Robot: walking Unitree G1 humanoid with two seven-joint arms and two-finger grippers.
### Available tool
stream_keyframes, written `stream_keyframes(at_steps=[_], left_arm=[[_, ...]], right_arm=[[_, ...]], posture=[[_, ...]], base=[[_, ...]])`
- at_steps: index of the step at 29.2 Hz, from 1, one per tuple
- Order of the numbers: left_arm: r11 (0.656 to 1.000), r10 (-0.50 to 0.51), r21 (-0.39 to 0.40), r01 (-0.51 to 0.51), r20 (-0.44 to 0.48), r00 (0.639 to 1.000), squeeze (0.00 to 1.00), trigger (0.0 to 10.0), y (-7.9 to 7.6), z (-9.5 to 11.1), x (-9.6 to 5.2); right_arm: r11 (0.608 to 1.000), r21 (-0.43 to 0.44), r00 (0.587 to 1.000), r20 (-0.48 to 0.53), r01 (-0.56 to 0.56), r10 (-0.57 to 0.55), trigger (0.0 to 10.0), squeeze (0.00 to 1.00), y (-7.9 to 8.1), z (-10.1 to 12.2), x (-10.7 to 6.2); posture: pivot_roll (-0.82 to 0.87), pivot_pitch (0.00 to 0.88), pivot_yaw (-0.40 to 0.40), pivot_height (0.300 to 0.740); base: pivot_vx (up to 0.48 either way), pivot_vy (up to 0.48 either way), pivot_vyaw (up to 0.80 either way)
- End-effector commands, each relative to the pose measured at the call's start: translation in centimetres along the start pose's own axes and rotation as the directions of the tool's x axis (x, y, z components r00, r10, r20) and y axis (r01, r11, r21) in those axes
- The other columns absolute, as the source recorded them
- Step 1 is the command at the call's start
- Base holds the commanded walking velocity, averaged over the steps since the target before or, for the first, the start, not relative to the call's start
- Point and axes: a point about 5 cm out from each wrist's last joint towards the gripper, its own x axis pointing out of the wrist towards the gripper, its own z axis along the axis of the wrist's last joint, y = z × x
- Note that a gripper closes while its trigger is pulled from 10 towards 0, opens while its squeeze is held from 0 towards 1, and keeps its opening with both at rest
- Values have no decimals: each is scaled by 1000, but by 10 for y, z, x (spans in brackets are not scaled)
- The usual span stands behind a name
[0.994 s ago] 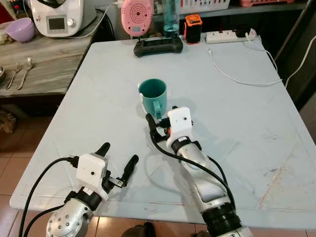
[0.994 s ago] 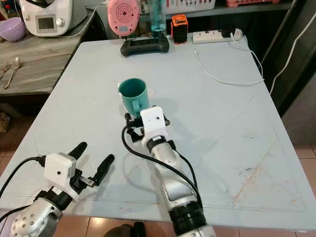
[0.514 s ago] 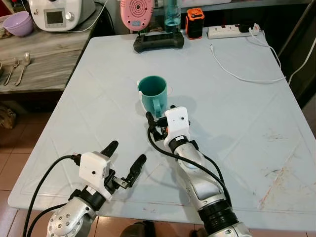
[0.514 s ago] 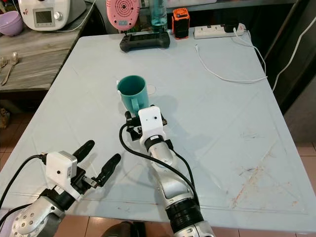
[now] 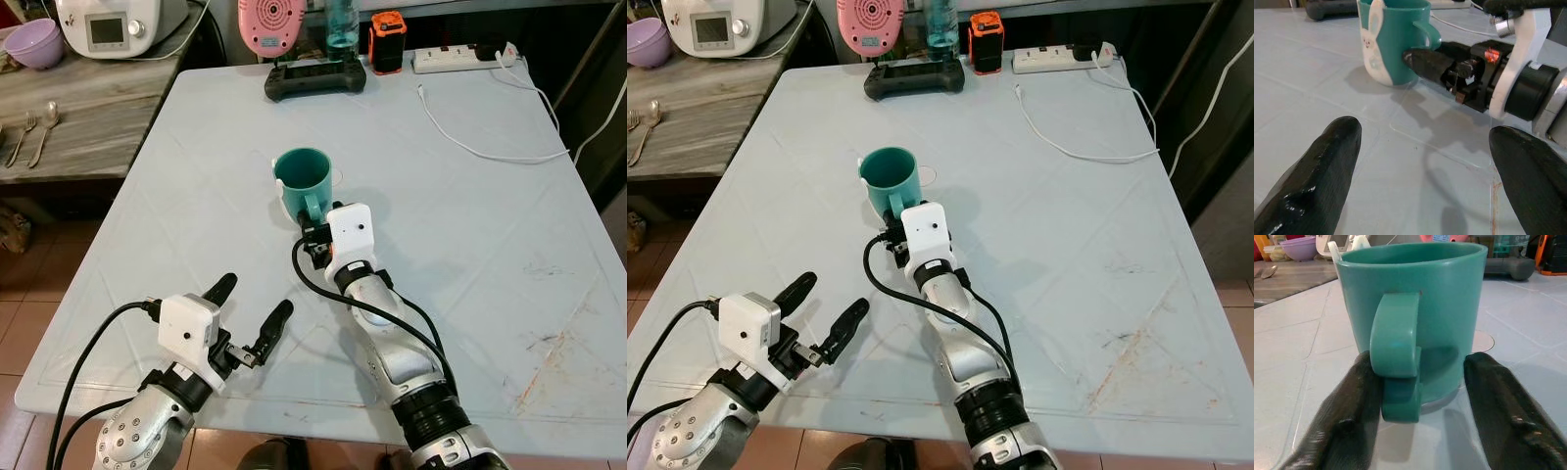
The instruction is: Setting the table
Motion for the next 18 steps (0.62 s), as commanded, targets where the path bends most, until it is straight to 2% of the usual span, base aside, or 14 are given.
stream_keyframes(at_steps=[1,2,3,18], left_arm=[[1000,0,13,0,-3,1000,0,10000,0,3,-3],[1000,0,13,0,-3,1000,0,10000,0,3,-3],[1000,2,14,-2,-5,1000,0,10000,1,3,-3],[1000,8,17,-8,-13,1000,0,10000,0,1,-4]], right_arm=[[998,47,998,42,-38,36,3216,0,20,13,8],[998,47,998,42,-38,36,3216,0,20,13,8],[998,47,998,47,-39,37,0,0,20,13,9],[999,23,996,90,-28,26,0,0,20,20,16]], posture=[[47,204,135,740],[47,204,135,740],[49,203,137,740],[53,199,133,740]], base=[[0,0,0],[0,0,0],[0,0,0],[0,0,0]])
